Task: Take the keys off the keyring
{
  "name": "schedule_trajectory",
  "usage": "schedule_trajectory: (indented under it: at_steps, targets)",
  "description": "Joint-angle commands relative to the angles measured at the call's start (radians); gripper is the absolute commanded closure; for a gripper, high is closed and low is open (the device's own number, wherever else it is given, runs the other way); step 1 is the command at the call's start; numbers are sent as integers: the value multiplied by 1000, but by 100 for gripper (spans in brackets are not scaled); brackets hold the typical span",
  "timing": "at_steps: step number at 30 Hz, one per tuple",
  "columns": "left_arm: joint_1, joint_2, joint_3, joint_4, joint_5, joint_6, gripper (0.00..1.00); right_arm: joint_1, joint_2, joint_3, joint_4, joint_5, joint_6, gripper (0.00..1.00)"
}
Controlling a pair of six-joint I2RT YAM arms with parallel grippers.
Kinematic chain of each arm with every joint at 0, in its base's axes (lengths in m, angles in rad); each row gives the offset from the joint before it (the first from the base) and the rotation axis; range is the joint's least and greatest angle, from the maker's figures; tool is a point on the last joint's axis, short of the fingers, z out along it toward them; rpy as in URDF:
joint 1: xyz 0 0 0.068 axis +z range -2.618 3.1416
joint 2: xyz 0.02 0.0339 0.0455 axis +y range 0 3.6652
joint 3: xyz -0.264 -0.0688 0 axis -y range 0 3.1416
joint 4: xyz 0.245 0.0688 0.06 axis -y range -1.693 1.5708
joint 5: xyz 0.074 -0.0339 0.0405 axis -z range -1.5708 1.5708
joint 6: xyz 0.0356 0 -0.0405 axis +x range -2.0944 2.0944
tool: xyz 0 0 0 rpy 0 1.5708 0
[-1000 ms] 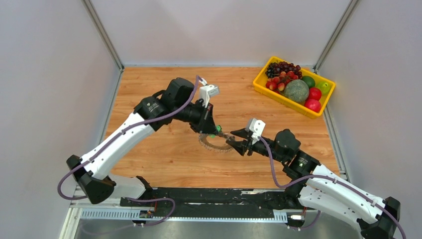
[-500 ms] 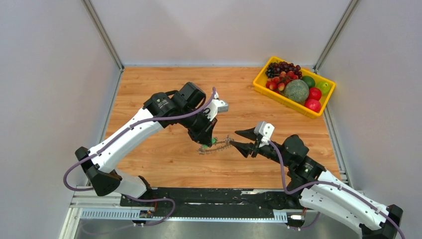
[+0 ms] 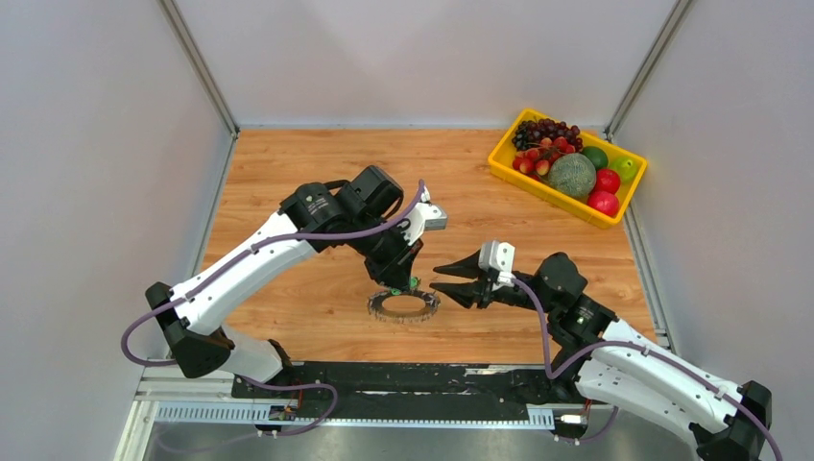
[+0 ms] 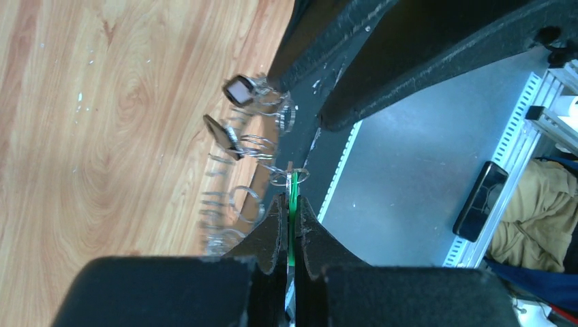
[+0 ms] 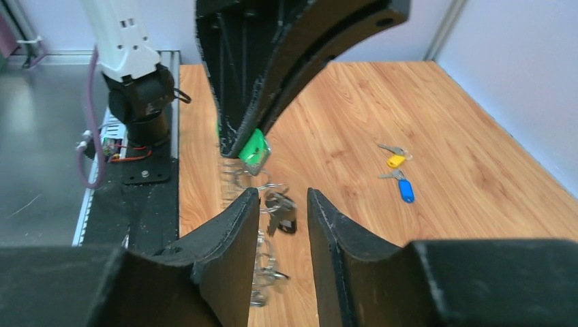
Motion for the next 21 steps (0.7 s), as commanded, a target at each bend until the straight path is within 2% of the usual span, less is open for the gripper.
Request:
schedule_trajectory:
  at_steps: [1, 12, 21]
  targets:
    - [-15, -40, 46, 10, 71, 33, 100, 0, 7, 25, 62, -139, -36, 63]
    - [-44, -52, 54, 11, 121, 64, 100, 0, 28, 21, 88, -182, -52, 65]
    - [-68, -55, 74, 10, 149, 74, 100, 4, 50, 25, 92, -311, -52, 63]
